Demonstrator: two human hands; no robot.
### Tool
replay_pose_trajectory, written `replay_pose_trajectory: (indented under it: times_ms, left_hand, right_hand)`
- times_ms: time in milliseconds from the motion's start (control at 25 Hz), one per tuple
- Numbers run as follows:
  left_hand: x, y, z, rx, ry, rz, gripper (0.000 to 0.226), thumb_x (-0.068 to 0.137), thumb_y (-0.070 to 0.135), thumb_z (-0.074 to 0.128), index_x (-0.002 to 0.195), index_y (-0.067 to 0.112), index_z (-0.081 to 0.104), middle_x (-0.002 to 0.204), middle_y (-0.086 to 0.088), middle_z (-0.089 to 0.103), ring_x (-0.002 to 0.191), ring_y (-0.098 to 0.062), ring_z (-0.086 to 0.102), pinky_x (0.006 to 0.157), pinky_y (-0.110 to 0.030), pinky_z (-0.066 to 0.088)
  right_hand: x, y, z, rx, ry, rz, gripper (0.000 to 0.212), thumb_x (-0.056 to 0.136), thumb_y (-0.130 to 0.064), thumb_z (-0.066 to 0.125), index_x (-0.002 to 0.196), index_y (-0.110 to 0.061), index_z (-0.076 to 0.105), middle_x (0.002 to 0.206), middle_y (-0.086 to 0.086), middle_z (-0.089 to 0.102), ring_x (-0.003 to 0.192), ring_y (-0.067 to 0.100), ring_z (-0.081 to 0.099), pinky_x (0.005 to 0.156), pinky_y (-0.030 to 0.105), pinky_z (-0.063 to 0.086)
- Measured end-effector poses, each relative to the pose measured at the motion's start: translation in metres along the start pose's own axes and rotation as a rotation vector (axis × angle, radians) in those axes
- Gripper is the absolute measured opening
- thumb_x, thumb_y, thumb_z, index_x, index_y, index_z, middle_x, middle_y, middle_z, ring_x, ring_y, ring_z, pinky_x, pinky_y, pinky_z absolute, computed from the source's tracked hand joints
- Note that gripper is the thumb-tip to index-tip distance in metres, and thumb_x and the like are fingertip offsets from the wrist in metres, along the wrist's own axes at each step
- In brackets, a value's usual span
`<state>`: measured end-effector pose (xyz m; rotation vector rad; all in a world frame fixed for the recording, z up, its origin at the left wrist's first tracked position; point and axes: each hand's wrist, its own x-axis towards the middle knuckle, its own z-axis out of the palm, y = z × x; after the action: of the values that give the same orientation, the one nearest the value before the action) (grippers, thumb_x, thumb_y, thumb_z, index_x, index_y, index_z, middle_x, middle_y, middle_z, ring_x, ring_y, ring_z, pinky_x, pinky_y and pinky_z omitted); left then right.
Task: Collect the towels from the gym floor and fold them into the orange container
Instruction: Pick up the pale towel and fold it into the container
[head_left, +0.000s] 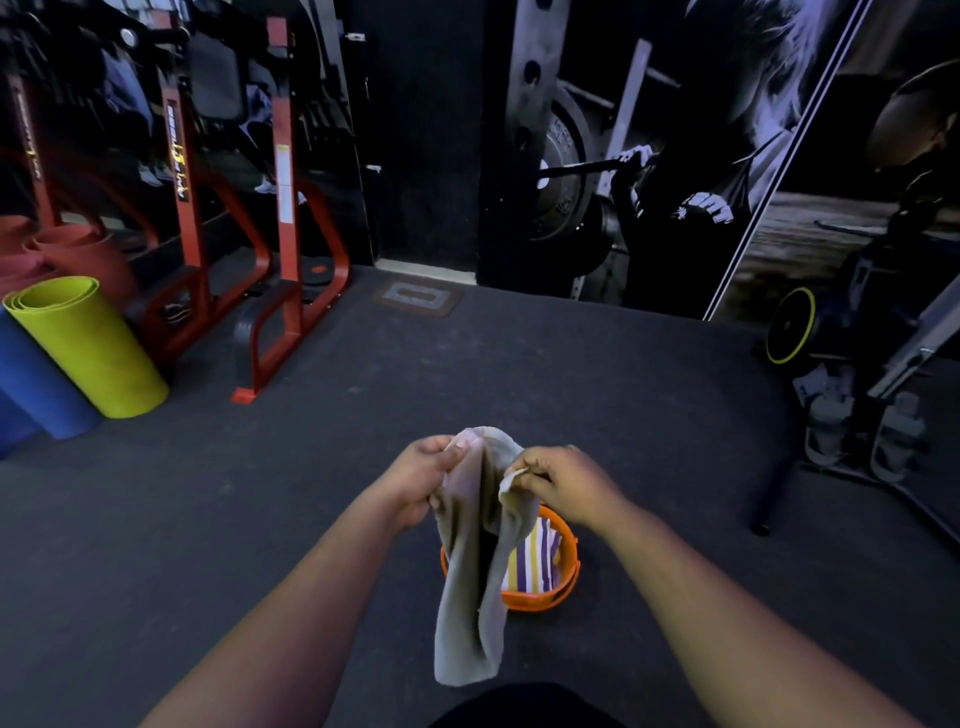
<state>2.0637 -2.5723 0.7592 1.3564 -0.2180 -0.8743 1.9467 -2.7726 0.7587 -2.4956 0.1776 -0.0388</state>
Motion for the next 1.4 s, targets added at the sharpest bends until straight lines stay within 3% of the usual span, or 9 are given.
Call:
replay_pose_trajectory:
  times_ms: [160,280,360,440,600,840,960,1160,1400]
  left_hand:
    - [-0.001,-0.006,0.003,0.133,-0.219,-0.008,0.022,0.105,0.009,0.052,0.118,0.000,0.068,0.105,-0.018,0.073,0.091,-0.023,0.072,0.075,-0.031,0.058]
    - [0.003,-0.003,-0.002,0.414,-0.242,0.060,0.019,0.102,0.011,0.060,0.115,0.005,0.072,0.109,-0.013,0.075,0.097,-0.021,0.069,0.088,-0.038,0.055]
    - [0.002,0.004,-0.005,0.469,-0.244,0.112,0.017,0.098,0.014,0.067,0.112,0.009,0.075,0.111,-0.014,0.076,0.098,-0.020,0.070,0.091,-0.038,0.055]
    - [0.003,0.006,-0.009,0.474,-0.222,0.159,0.019,0.092,0.016,0.075,0.110,0.009,0.077,0.108,-0.014,0.077,0.095,-0.019,0.071,0.085,-0.034,0.056]
    - [0.005,-0.011,-0.029,0.514,-0.051,0.226,0.015,0.085,0.006,0.080,0.100,0.003,0.076,0.089,-0.004,0.077,0.078,-0.009,0.066,0.071,-0.026,0.051]
    - [-0.001,-0.026,-0.024,0.243,0.145,0.346,0.010,0.098,0.009,0.065,0.092,0.005,0.073,0.083,0.000,0.074,0.078,-0.007,0.066,0.076,-0.023,0.054]
    - [0.001,-0.025,-0.005,0.145,0.161,0.379,0.011,0.100,0.008,0.062,0.096,0.004,0.071,0.084,-0.004,0.076,0.078,-0.013,0.068,0.074,-0.029,0.058]
    - [0.004,-0.026,0.007,0.069,0.163,0.390,0.017,0.100,0.010,0.063,0.110,0.001,0.074,0.101,-0.018,0.077,0.088,-0.024,0.072,0.080,-0.038,0.059]
    - [-0.001,-0.026,0.008,0.133,0.076,0.391,0.021,0.101,0.013,0.061,0.115,0.004,0.075,0.105,-0.017,0.077,0.097,-0.026,0.072,0.090,-0.045,0.059]
  right_hand:
    - [0.009,-0.003,0.003,-0.192,0.299,-0.143,0.020,0.080,-0.050,0.066,0.082,-0.031,0.070,0.113,-0.009,0.058,0.113,0.015,0.050,0.089,0.034,0.043]
    - [0.016,-0.006,-0.007,0.126,0.046,-0.133,0.020,0.082,-0.018,0.082,0.077,-0.026,0.065,0.133,-0.003,0.061,0.133,0.005,0.043,0.104,0.021,0.036]
    - [0.016,-0.007,-0.007,0.319,-0.075,-0.094,0.022,0.082,-0.003,0.080,0.078,-0.018,0.065,0.108,0.002,0.072,0.112,0.000,0.059,0.092,0.014,0.045]
    - [0.018,-0.006,0.000,0.343,-0.024,-0.092,0.017,0.081,-0.001,0.080,0.078,-0.009,0.066,0.084,0.005,0.070,0.082,0.002,0.061,0.074,0.024,0.048]
    - [0.019,0.002,0.006,0.407,0.167,-0.017,0.029,0.081,0.000,0.080,0.071,-0.019,0.060,0.070,-0.008,0.061,0.062,-0.007,0.052,0.059,0.016,0.042]
    - [0.021,0.013,0.011,0.257,0.219,-0.033,0.007,0.081,-0.021,0.079,0.080,-0.022,0.072,0.080,-0.009,0.072,0.078,0.004,0.066,0.074,0.031,0.052]
    - [0.019,0.001,0.012,0.213,0.303,-0.139,0.008,0.080,-0.030,0.075,0.085,-0.024,0.074,0.093,-0.015,0.068,0.092,0.005,0.064,0.083,0.022,0.049]
    - [0.020,-0.018,0.011,0.241,0.319,-0.122,0.007,0.085,-0.031,0.077,0.092,-0.032,0.079,0.083,-0.021,0.072,0.083,0.003,0.065,0.074,0.021,0.048]
    - [0.034,-0.020,0.019,0.319,0.327,0.019,0.025,0.078,-0.055,0.069,0.081,-0.030,0.074,0.072,-0.011,0.072,0.069,0.010,0.069,0.070,0.043,0.056]
